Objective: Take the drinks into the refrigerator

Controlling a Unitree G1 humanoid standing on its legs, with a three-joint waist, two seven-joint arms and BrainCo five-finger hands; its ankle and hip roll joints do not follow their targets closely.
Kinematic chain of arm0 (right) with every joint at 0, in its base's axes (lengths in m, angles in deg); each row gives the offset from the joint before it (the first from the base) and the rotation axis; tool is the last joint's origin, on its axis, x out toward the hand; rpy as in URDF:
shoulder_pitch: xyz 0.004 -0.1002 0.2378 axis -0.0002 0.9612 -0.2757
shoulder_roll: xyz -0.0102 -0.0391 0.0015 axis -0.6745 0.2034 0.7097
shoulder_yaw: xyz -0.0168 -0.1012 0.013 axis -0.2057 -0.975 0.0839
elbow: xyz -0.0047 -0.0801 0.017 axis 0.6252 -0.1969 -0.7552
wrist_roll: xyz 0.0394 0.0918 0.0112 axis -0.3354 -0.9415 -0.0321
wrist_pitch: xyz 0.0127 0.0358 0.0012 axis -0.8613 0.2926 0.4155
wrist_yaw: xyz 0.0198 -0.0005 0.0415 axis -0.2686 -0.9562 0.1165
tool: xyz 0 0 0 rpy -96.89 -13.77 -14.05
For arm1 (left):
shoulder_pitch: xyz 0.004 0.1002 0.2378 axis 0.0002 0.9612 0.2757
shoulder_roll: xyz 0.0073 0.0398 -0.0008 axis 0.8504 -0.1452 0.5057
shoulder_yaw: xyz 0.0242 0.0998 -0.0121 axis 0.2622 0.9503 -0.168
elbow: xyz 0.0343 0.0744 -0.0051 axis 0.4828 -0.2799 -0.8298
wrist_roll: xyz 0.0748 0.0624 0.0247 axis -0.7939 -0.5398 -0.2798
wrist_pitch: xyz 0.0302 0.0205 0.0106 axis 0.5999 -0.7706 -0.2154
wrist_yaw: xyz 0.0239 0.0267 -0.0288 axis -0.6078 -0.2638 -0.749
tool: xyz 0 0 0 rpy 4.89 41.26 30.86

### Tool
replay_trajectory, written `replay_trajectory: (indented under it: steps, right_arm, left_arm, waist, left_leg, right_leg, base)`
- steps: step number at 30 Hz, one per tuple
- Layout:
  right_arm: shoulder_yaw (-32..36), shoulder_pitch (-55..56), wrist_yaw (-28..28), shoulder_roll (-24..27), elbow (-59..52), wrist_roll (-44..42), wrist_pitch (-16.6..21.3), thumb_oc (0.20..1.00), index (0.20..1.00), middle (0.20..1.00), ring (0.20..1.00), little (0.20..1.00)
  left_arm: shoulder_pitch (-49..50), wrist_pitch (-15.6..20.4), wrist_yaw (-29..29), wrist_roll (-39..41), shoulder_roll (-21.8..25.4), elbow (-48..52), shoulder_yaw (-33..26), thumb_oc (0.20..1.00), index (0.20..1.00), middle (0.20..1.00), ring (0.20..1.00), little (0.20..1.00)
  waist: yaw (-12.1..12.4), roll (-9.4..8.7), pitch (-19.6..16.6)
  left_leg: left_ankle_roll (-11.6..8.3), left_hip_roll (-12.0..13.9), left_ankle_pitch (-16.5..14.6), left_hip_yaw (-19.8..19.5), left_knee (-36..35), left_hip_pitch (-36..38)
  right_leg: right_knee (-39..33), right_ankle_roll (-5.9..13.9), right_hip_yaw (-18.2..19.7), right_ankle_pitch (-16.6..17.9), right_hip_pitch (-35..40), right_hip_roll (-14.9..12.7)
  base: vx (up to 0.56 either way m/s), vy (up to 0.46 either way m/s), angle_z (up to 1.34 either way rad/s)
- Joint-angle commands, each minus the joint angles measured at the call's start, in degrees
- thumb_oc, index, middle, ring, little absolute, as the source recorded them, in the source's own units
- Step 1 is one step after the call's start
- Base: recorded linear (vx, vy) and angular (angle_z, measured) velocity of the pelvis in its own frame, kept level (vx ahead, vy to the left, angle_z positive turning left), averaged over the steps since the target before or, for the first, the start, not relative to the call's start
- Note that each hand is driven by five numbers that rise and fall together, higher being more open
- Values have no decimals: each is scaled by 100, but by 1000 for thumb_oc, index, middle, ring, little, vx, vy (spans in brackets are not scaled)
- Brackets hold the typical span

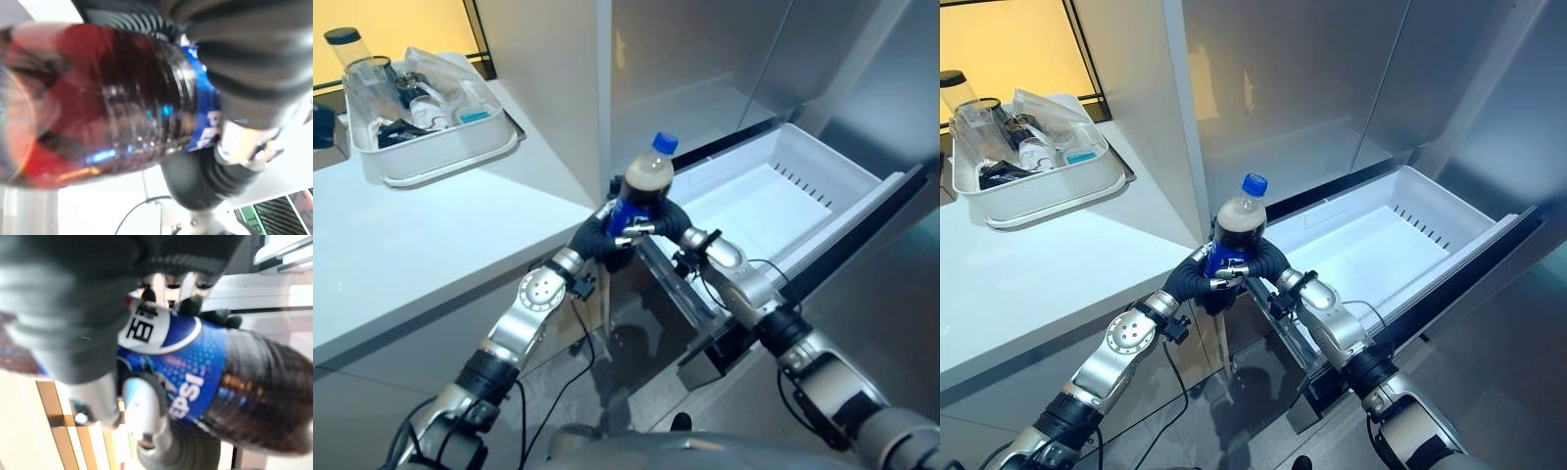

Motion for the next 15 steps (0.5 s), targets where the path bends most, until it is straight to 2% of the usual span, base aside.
replay_trajectory:
  steps: [1,15]
  right_arm:
    - [-78,-963,176,-476,107,187,187,200,200,200,200,200]
    - [37,-786,293,-485,148,375,222,200,200,200,200,200]
  left_arm:
    - [-1049,651,421,150,-594,566,928,200,200,200,200,200]
    - [-829,614,322,174,-602,468,810,200,200,200,200,200]
  waist:
    - [187,69,-236]
    - [191,74,-250]
  left_leg:
    - [356,-289,-344,-1,-43,-72]
    - [336,-272,-347,24,-43,-78]
  right_leg:
    - [811,200,-81,-478,44,41]
    - [687,194,-75,-478,112,63]
  base:
    - [0,0,0]
    - [0,0,0]
